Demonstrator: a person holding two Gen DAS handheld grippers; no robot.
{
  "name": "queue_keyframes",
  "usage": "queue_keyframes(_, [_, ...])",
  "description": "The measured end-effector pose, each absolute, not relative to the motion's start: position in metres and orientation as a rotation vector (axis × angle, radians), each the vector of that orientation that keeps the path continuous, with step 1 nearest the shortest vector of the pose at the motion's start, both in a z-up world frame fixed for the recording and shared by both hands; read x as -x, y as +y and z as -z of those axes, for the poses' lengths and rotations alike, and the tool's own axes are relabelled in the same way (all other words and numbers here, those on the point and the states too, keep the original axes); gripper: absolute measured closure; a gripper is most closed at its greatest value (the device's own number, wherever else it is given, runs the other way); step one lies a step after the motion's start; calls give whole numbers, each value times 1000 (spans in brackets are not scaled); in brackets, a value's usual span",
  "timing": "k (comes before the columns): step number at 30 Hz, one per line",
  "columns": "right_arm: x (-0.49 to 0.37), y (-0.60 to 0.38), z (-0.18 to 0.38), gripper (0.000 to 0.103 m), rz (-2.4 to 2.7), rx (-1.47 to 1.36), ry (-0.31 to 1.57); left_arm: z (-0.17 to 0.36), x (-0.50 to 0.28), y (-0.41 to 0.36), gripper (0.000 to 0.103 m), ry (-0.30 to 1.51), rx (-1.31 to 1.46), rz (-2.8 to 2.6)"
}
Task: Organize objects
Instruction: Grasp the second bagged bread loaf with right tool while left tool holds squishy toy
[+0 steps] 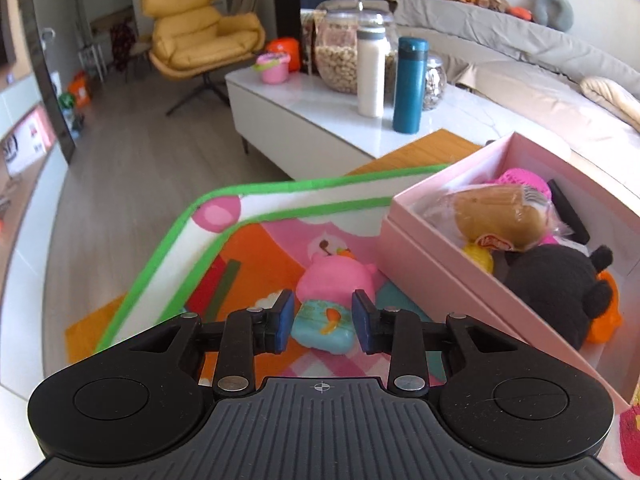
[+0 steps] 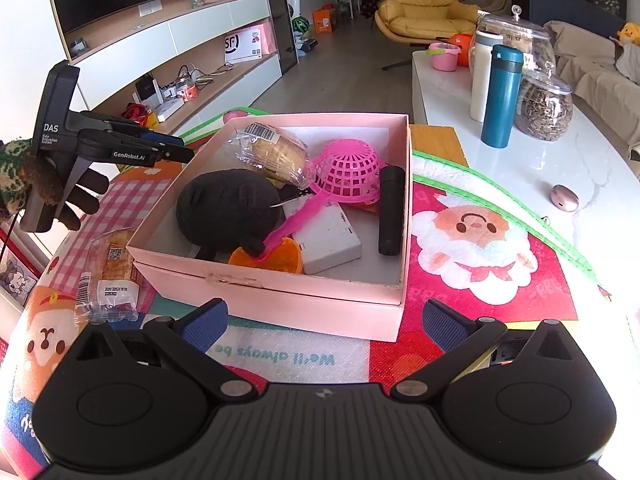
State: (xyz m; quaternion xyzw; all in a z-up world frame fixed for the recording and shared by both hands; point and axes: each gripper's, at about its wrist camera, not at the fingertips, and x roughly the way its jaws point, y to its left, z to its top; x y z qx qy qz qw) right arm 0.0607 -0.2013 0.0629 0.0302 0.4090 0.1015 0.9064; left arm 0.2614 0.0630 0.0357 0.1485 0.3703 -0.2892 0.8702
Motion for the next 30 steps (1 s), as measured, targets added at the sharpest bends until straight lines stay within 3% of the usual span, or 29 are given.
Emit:
queue_keyframes(2, [-62, -205, -60, 0, -198, -68, 854, -30, -267, 63, 46, 779, -283, 641])
queue_keyframes(7, [-63, -209, -59, 0, -195, -79, 860, -16, -277, 53, 37, 831, -212, 663])
queue_keyframes(9, [-62, -208, -60, 0, -198, -79, 857, -14, -274, 48, 43, 803, -214, 656])
queue_keyframes(10, [-61, -207, -61, 0, -198, -79, 853, -14, -271, 48, 59, 782, -203, 655])
queue_keyframes(11, [-60, -207, -62, 0, -198, -77, 849, -16, -269, 49, 61, 767, -184, 655])
queue_keyframes(21, [-48, -186, -82, 0, -188, -31, 818, -49, -211, 81, 64, 696, -142, 505])
queue_keyframes(30, [-30, -82, -80, 0, -417, 85, 855, -67, -132, 134, 64, 713, -116, 417])
